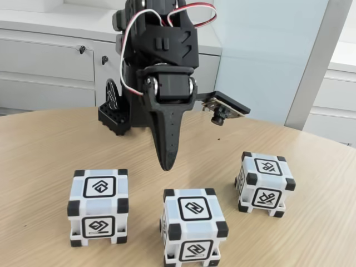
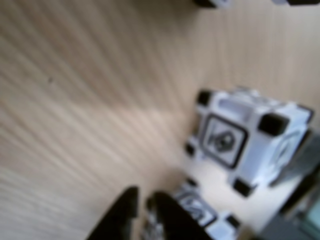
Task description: Stack cubes from left to right.
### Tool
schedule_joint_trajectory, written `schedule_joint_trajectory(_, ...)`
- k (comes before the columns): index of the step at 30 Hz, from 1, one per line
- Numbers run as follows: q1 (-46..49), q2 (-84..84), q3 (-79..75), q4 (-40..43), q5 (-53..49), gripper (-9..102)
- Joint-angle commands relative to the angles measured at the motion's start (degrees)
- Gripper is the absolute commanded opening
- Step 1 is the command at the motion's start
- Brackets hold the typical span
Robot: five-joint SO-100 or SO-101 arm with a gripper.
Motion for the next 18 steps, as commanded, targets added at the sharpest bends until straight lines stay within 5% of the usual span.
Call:
schedule_joint_trajectory(1,0.62,-0.18,-3.43,0.79,-1.23,2)
schedule_joint_trajectory(18,0.62,-0.35,-30.06,1.58,-6.59,35)
